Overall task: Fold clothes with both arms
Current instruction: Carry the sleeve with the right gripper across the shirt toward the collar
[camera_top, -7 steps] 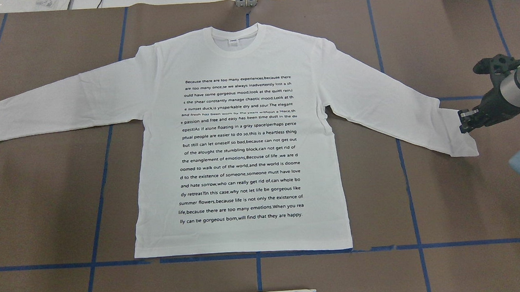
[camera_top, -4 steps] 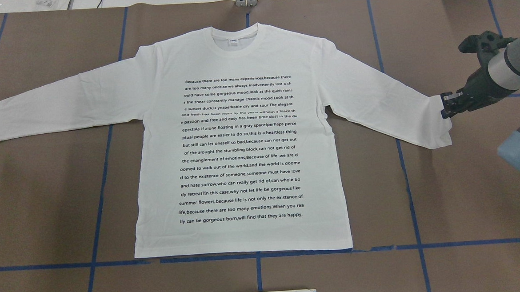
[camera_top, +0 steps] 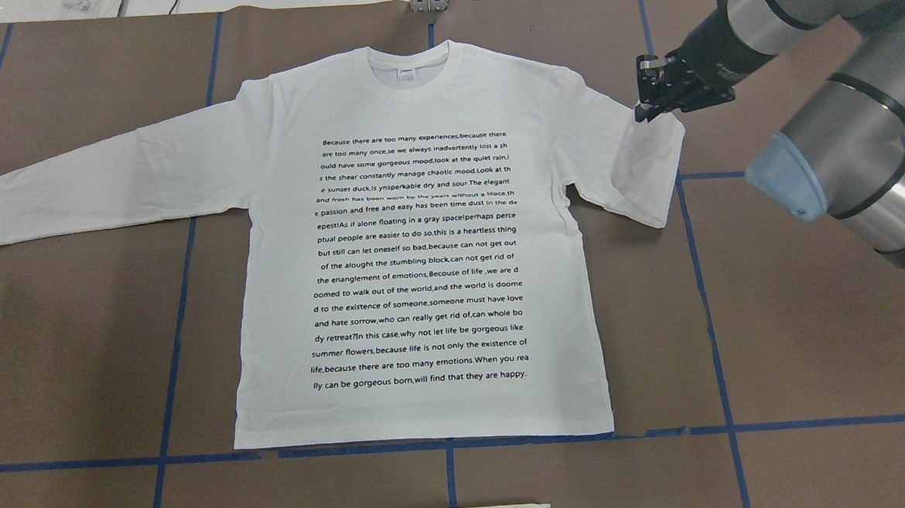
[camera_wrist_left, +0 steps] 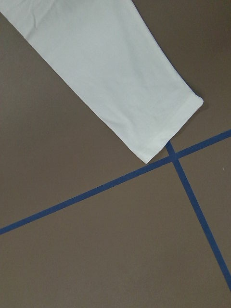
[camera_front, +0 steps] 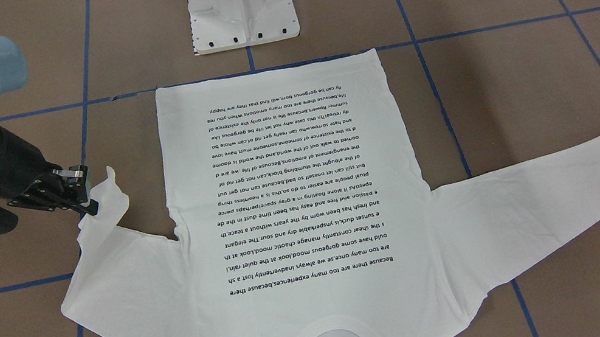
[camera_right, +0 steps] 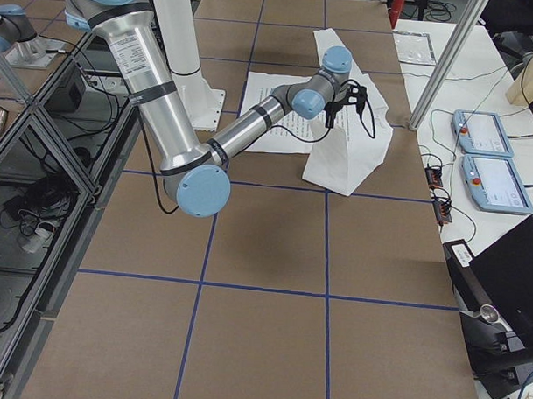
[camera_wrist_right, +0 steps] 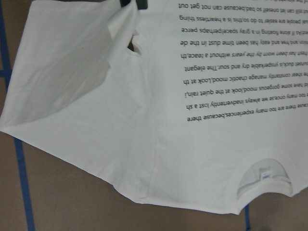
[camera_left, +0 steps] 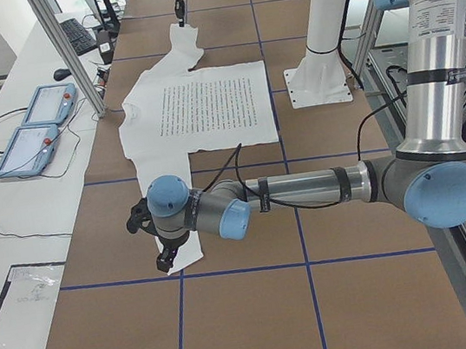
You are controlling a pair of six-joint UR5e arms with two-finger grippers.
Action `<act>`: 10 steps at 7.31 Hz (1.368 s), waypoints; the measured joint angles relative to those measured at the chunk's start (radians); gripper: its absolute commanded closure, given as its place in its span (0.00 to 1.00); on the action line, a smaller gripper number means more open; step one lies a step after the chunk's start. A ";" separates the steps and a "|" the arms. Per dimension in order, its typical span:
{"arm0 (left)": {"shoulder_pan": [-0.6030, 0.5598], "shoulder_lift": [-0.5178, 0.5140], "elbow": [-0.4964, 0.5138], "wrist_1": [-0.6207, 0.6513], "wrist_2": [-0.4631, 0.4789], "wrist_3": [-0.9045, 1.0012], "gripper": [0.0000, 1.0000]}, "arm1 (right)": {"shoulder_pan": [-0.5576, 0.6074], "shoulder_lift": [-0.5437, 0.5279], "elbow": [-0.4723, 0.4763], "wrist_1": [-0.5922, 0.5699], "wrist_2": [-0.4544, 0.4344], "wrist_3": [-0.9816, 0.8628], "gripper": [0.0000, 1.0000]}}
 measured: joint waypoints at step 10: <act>-0.028 0.012 0.001 -0.001 0.001 0.000 0.00 | -0.320 0.656 -0.576 0.084 -0.289 0.065 1.00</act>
